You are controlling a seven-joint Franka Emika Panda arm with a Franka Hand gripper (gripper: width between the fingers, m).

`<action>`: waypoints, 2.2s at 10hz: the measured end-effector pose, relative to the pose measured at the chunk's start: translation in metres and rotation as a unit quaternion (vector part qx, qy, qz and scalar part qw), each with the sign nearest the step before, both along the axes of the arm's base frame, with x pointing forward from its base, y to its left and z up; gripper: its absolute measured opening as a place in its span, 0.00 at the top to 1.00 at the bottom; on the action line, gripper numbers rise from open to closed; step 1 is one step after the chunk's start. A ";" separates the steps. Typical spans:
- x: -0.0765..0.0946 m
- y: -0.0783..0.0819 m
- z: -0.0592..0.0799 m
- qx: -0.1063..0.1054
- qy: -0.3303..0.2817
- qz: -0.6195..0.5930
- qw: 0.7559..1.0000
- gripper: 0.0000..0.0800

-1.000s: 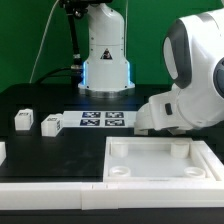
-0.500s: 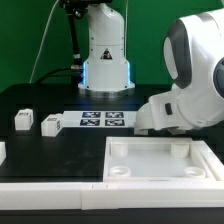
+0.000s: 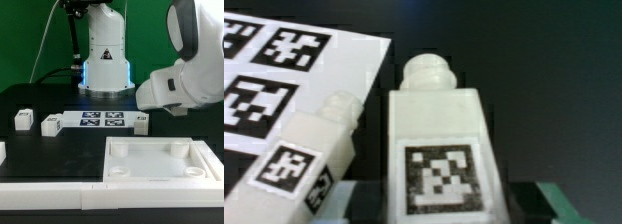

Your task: Assemble one leg

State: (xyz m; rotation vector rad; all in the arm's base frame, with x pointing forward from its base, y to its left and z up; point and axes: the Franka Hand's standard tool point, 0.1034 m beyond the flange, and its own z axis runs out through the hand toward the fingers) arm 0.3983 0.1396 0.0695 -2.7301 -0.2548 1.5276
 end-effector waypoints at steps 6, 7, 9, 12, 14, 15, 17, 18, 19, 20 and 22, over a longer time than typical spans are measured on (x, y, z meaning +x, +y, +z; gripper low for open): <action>0.003 0.000 0.004 0.000 -0.002 0.001 1.000 0.63; 0.002 0.000 0.004 0.000 -0.002 0.001 1.000 0.63; 0.010 -0.005 0.008 0.005 -0.003 0.001 1.000 0.63; 0.023 -0.008 0.014 0.012 -0.006 0.003 1.000 0.63; 0.041 -0.006 0.010 0.028 -0.142 -0.008 0.989 0.63; 0.040 -0.010 0.010 0.035 -0.182 -0.007 0.983 0.63; 0.047 -0.019 0.012 0.049 -0.231 -0.004 0.972 0.63; 0.051 -0.019 0.013 0.053 -0.235 -0.002 0.971 0.63; 0.056 -0.021 0.018 0.058 -0.240 0.001 0.969 0.63; 0.059 -0.021 0.030 0.056 -0.220 0.002 0.974 0.63; 0.081 -0.019 0.023 0.066 -0.321 -0.005 0.945 0.63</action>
Offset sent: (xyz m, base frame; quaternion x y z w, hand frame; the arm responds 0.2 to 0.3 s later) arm 0.0000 0.0000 0.0000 0.0000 0.0000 0.0000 1.0000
